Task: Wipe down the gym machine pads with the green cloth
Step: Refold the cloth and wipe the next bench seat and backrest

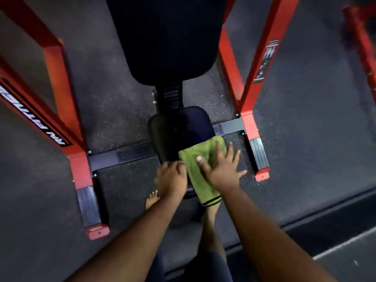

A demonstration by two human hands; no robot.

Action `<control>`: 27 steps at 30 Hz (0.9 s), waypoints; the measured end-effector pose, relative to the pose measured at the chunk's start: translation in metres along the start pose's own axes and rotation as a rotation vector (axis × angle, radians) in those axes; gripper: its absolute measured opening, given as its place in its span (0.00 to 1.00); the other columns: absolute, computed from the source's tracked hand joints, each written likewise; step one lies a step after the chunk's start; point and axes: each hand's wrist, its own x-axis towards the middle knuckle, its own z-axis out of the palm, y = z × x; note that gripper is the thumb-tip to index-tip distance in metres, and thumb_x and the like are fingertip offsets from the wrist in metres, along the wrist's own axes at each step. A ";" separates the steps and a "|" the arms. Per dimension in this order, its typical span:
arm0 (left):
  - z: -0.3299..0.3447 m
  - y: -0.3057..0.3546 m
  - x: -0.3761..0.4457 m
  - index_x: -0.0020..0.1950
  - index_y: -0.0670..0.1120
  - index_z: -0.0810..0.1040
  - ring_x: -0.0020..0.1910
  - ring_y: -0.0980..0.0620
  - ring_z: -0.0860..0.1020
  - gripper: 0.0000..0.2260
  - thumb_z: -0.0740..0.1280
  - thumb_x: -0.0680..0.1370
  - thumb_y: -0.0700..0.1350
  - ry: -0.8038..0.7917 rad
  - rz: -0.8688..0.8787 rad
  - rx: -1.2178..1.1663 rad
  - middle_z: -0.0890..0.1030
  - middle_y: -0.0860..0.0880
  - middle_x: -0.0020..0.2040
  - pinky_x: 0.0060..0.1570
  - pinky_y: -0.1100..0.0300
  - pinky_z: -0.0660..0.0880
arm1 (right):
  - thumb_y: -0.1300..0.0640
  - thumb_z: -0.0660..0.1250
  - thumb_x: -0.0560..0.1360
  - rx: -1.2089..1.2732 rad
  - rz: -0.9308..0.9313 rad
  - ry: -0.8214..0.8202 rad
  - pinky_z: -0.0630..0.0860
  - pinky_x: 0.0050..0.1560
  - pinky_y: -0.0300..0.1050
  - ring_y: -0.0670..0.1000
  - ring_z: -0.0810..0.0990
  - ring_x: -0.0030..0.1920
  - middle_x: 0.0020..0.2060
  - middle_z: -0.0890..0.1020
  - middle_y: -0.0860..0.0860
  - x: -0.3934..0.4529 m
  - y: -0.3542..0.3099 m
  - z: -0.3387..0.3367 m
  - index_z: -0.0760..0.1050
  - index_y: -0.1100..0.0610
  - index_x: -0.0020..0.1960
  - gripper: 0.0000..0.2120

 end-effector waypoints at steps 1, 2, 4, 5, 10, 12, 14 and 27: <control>0.003 -0.002 0.004 0.67 0.53 0.79 0.67 0.41 0.71 0.21 0.53 0.81 0.54 0.079 -0.018 0.036 0.75 0.45 0.69 0.65 0.49 0.66 | 0.17 0.52 0.68 -0.081 -0.029 -0.092 0.51 0.65 0.86 0.60 0.36 0.81 0.82 0.38 0.47 0.006 0.003 0.015 0.37 0.33 0.80 0.48; 0.010 -0.004 0.009 0.73 0.54 0.75 0.71 0.42 0.67 0.22 0.53 0.81 0.54 0.129 -0.027 0.051 0.71 0.47 0.75 0.67 0.48 0.63 | 0.16 0.50 0.67 -0.155 -0.056 -0.141 0.55 0.65 0.86 0.62 0.35 0.81 0.82 0.35 0.46 0.013 0.007 0.027 0.35 0.32 0.79 0.48; 0.024 -0.004 0.011 0.79 0.54 0.65 0.79 0.45 0.57 0.29 0.49 0.78 0.56 0.116 0.027 0.096 0.60 0.50 0.82 0.73 0.45 0.56 | 0.17 0.49 0.69 -0.198 -0.075 -0.128 0.64 0.64 0.82 0.64 0.40 0.81 0.82 0.35 0.46 0.020 0.012 0.038 0.34 0.32 0.79 0.46; 0.036 -0.002 0.014 0.81 0.53 0.61 0.81 0.47 0.52 0.31 0.47 0.78 0.57 0.102 0.043 0.104 0.55 0.52 0.83 0.76 0.44 0.52 | 0.19 0.49 0.71 -0.202 -0.090 -0.111 0.66 0.64 0.79 0.64 0.42 0.81 0.82 0.36 0.47 0.026 0.016 0.040 0.35 0.32 0.79 0.44; 0.065 -0.006 0.018 0.84 0.49 0.52 0.83 0.52 0.44 0.34 0.46 0.79 0.61 0.270 0.026 0.119 0.49 0.51 0.84 0.79 0.42 0.40 | 0.32 0.51 0.81 -0.267 -0.288 -0.115 0.64 0.67 0.75 0.67 0.46 0.80 0.83 0.39 0.50 0.082 0.006 0.031 0.41 0.35 0.81 0.33; 0.072 -0.009 0.019 0.84 0.50 0.51 0.83 0.52 0.44 0.33 0.47 0.79 0.60 0.308 0.051 0.140 0.48 0.52 0.84 0.79 0.43 0.39 | 0.36 0.52 0.82 -0.291 -0.343 -0.143 0.63 0.68 0.75 0.68 0.45 0.80 0.82 0.38 0.49 0.112 -0.008 0.028 0.43 0.37 0.82 0.32; 0.074 -0.010 0.021 0.84 0.51 0.51 0.83 0.51 0.44 0.33 0.47 0.80 0.60 0.320 0.071 0.148 0.48 0.52 0.84 0.79 0.41 0.39 | 0.36 0.52 0.82 -0.314 -0.381 -0.157 0.61 0.69 0.76 0.67 0.43 0.81 0.82 0.37 0.48 0.125 -0.015 0.027 0.43 0.39 0.82 0.33; 0.072 -0.014 0.019 0.84 0.50 0.53 0.83 0.53 0.46 0.33 0.50 0.78 0.55 0.337 0.100 -0.018 0.51 0.52 0.84 0.79 0.39 0.47 | 0.31 0.56 0.79 -0.332 -0.341 -0.182 0.63 0.66 0.78 0.69 0.42 0.80 0.81 0.32 0.47 0.121 -0.023 0.031 0.37 0.35 0.81 0.39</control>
